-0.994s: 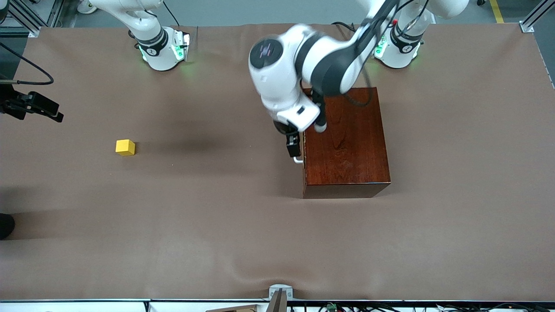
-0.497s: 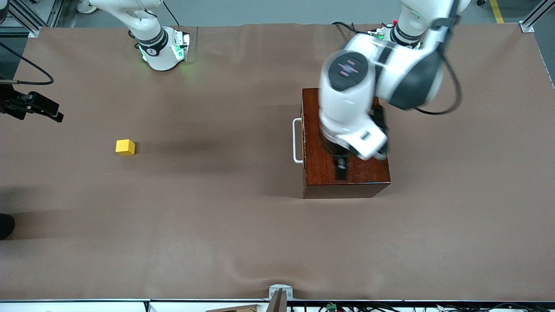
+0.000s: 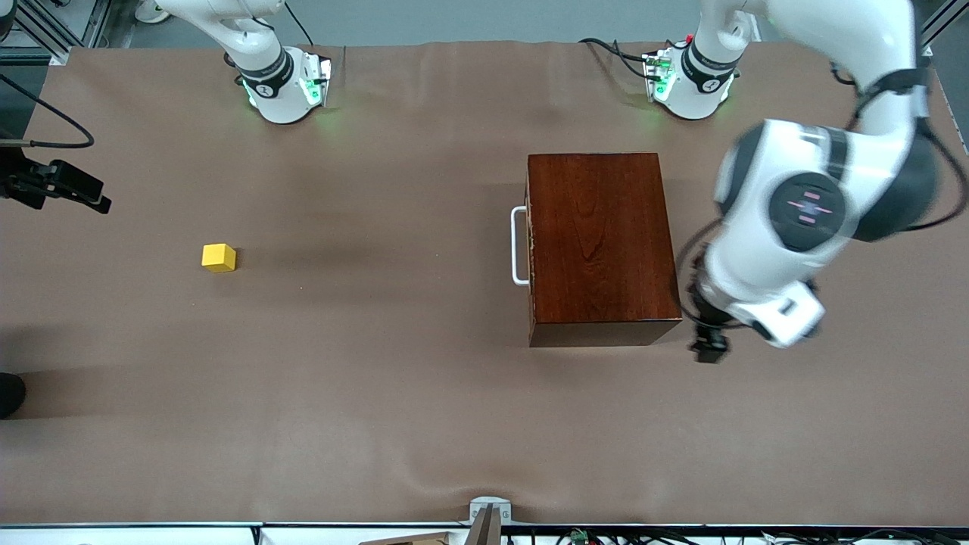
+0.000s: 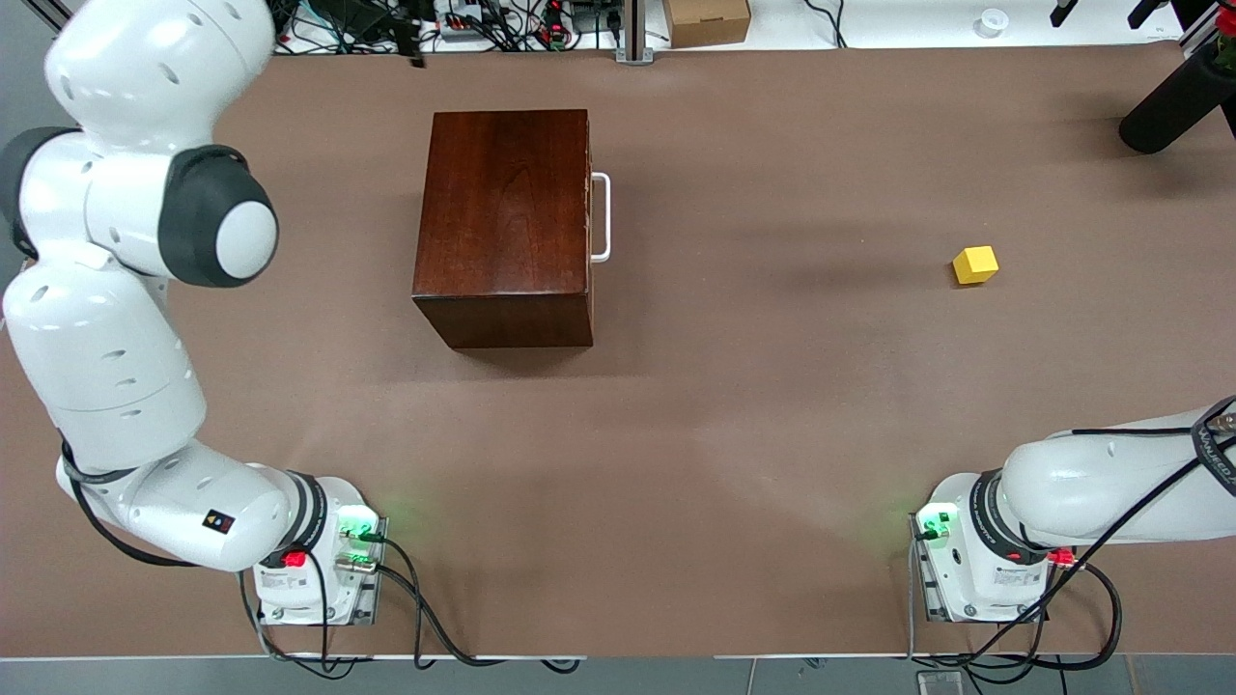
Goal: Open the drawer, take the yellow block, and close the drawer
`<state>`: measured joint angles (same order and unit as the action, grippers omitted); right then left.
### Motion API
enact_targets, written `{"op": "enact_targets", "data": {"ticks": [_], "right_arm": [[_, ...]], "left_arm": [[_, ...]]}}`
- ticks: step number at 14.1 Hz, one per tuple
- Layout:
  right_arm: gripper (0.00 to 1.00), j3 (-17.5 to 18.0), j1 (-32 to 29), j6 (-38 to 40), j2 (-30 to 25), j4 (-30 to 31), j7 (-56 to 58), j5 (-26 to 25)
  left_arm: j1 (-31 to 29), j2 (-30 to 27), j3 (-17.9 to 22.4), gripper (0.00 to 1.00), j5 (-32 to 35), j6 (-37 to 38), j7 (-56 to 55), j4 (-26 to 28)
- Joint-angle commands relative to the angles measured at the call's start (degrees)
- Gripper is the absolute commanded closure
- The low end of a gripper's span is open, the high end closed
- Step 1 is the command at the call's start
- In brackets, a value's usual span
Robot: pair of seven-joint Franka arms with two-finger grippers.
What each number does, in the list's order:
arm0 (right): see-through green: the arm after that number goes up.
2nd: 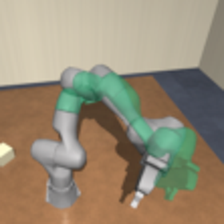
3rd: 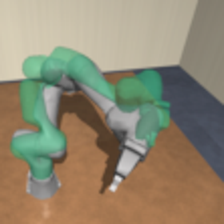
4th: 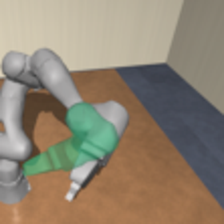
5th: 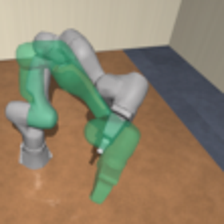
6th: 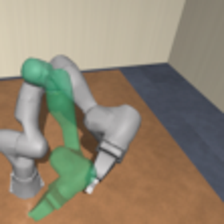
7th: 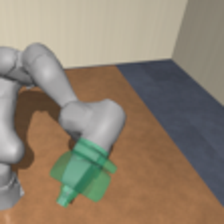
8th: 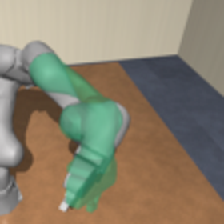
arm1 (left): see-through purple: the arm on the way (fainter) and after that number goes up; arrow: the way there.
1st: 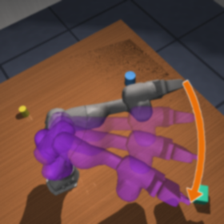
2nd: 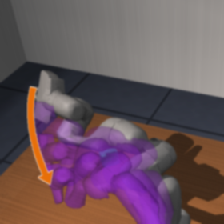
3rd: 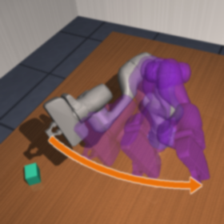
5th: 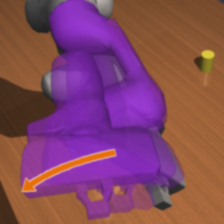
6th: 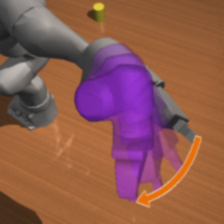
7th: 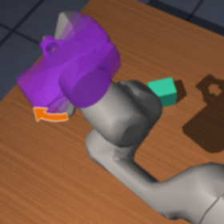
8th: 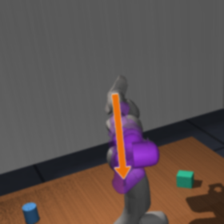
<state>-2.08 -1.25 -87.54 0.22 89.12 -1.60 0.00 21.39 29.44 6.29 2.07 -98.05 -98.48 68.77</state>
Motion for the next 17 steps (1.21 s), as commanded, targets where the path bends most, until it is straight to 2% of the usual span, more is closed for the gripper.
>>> {"op": "enact_targets", "data": {"ticks": [1,6,9,12,17], "right_arm": [[0.00,-0.2,0.4,0.0,-0.5,0.1,-0.8,-0.1],[0.00,-0.2,0.5,0.0,-0.5,0.1,-0.7,-0.1],[0.00,-0.2,0.5,0.0,-0.5,0.1,-0.7,-0.1],[0.00,-0.2,0.5,0.0,-0.5,0.1,-0.7,-0.1],[0.00,-0.2,0.5,0.0,-0.5,0.1,-0.8,-0.1]], "left_arm": [[-3.4,-2.7,-0.6,0.00,-2.1,0.1,6.1,3.1],[-12.9,-4.8,-0.6,0.00,-4.5,0.4,25.4,5.4],[-17.4,-8.7,-0.6,0.00,-6.4,0.4,36.7,9.7],[-19.5,-13.5,-0.6,0.00,-6.9,0.4,48.8,15.6],[-19.4,-22.7,-0.6,0.00,-6.8,0.4,66.0,25.9]]}}
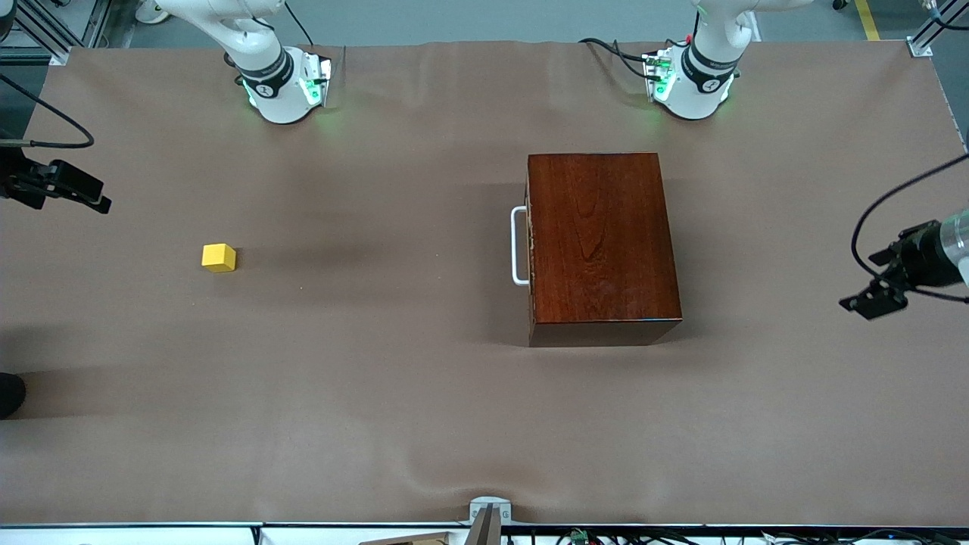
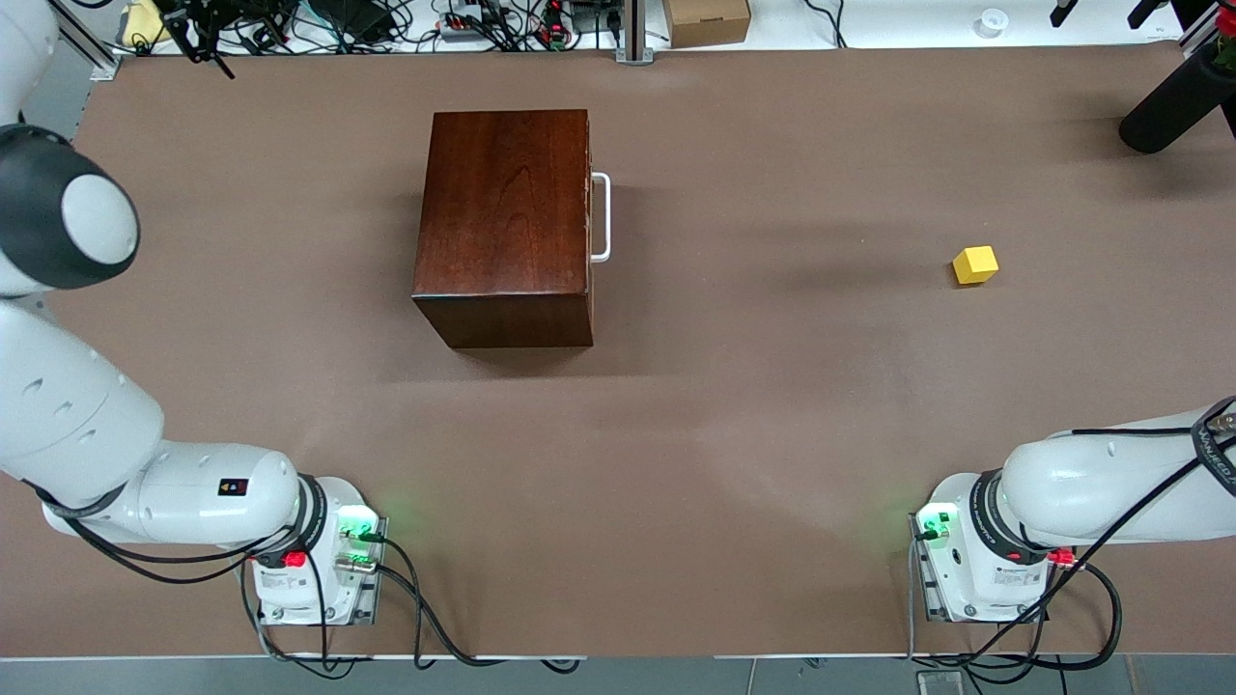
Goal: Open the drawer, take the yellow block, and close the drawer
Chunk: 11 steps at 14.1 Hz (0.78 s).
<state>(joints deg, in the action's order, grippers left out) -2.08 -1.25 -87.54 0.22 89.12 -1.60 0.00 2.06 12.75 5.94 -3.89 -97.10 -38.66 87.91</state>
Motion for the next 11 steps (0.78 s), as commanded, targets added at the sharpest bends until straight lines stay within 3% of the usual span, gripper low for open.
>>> {"op": "enact_targets", "data": {"ticks": [1,6,9,11], "right_arm": [[0.00,-0.2,0.5,0.0,-0.5,0.1,-0.8,-0.1],[0.00,-0.2,0.4,0.0,-0.6,0.1,-0.8,-0.1],[0.00,-0.2,0.5,0.0,-0.5,0.1,-0.7,-0.1],[0.00,-0.2,0.5,0.0,-0.5,0.1,-0.8,-0.1]], "left_arm": [[0.0,-7.6,-0.2,0.00,-0.9,-0.5,9.4,8.0],[0.4,-10.6,-1.0,0.00,-0.6,2.4,19.9,8.1],[0.0,-13.0,-3.3,0.00,-0.1,3.3,24.5,7.9],[-1.3,-14.4,-7.2,0.00,1.3,3.9,26.6,7.3]]}}
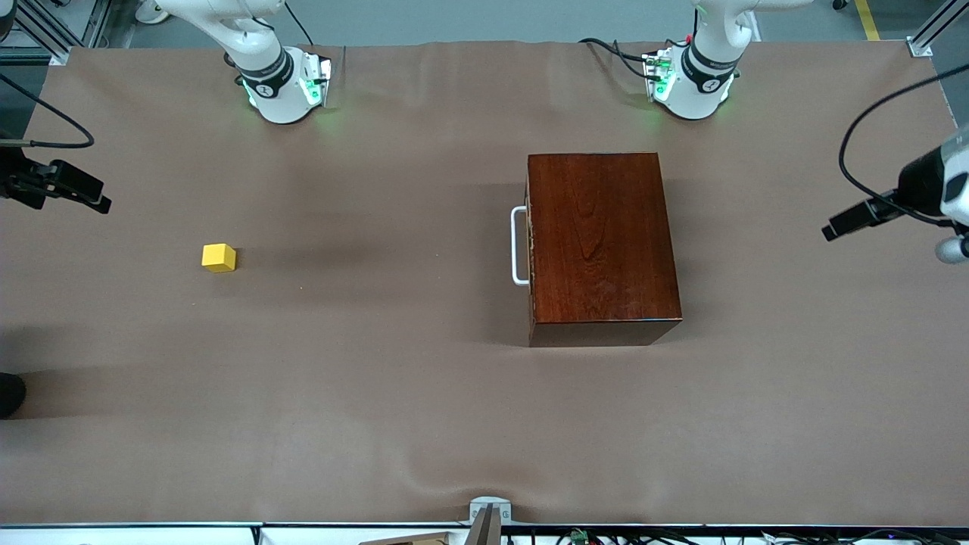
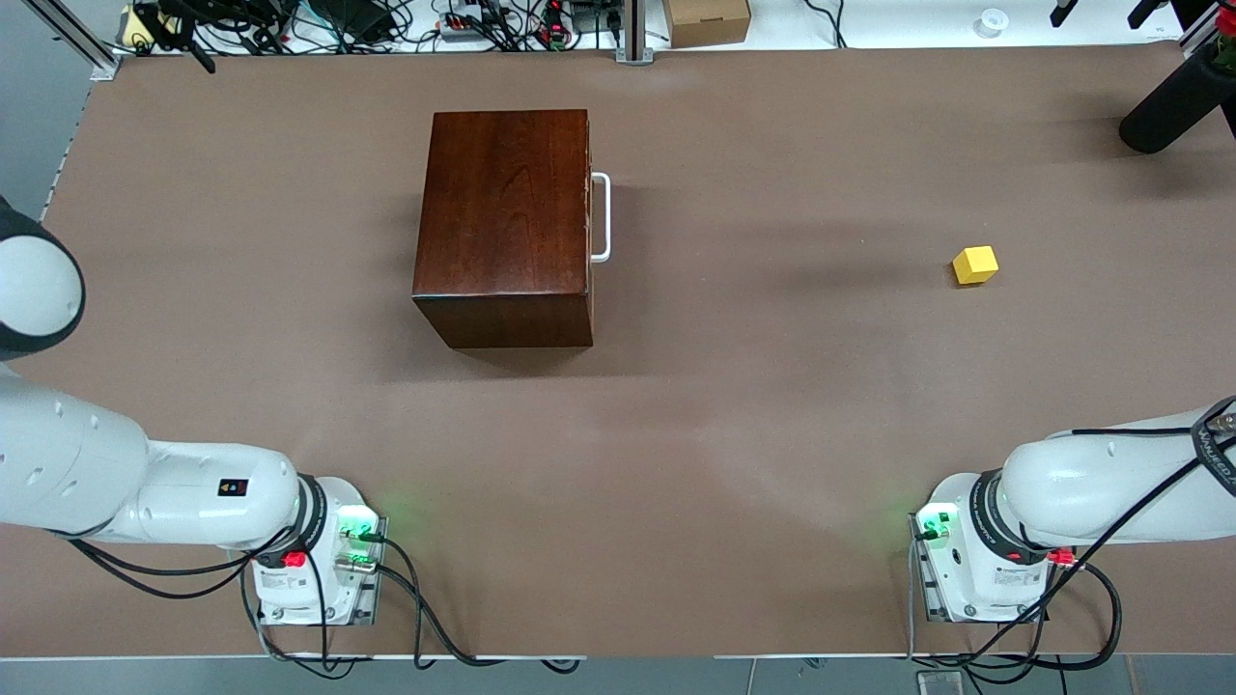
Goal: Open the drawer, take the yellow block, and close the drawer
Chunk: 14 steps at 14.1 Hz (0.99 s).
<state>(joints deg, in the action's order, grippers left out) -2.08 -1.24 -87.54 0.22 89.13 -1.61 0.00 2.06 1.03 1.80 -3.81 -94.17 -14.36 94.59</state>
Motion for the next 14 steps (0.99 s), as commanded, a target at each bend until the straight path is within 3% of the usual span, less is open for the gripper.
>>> {"op": "enact_targets", "data": {"ticks": [1,14], "right_arm": [[0.00,-0.2,0.5,0.0,-0.5,0.1,-0.7,-0.1],[0.00,-0.2,0.5,0.0,-0.5,0.1,-0.7,-0.1]], "left_arm": [[-2.4,-3.0,-5.2,0.00,1.3,2.6,2.3,-0.7],[-2.9,-3.2,-7.9,0.00,6.1,9.7,12.4,-6.0]]}}
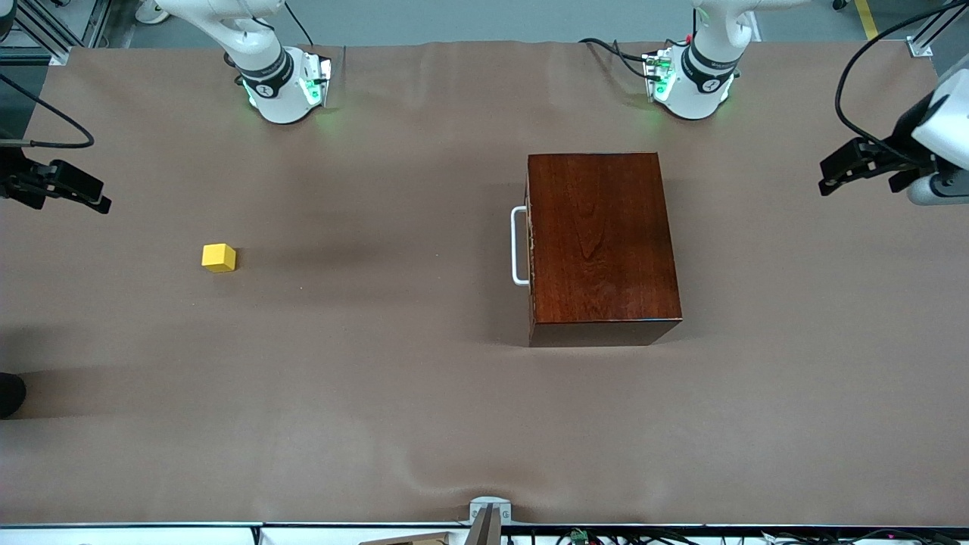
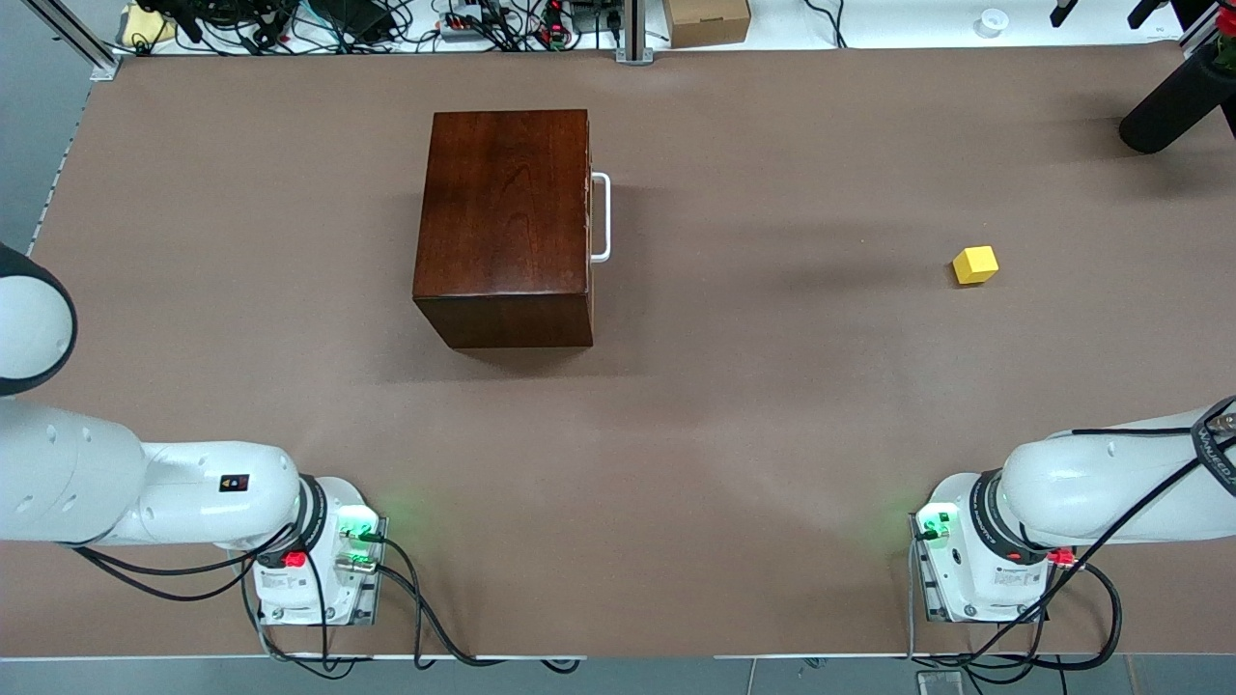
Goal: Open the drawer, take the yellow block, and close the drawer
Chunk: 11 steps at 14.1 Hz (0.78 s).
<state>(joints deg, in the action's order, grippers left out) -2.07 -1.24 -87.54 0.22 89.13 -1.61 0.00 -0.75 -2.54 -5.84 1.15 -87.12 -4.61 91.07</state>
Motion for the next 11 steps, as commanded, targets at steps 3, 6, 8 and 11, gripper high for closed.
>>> {"op": "enact_targets", "data": {"ticks": [3,6,8,11], "right_arm": [[0.00,-0.2,0.5,0.0,-0.5,0.1,-0.7,-0.1],[0.00,-0.2,0.5,0.0,-0.5,0.1,-0.7,-0.1],[0.00,-0.2,0.5,0.0,-0.5,0.1,-0.7,-0.1],[0.00,-0.2,0.5,0.0,-0.5,0.1,-0.7,-0.1]], "left_arm": [[-0.1,0.3,-0.2,0.00,0.3,3.4,3.8,-2.7],[-0.7,0.5,-0.2,0.00,0.0,3.7,5.9,-2.4],[-0.7,0.5,-0.2,0.00,-0.1,4.3,6.2,-1.6],[-0.8,1.2,-0.2,0.00,-0.1,3.8,6.2,-1.4]]}}
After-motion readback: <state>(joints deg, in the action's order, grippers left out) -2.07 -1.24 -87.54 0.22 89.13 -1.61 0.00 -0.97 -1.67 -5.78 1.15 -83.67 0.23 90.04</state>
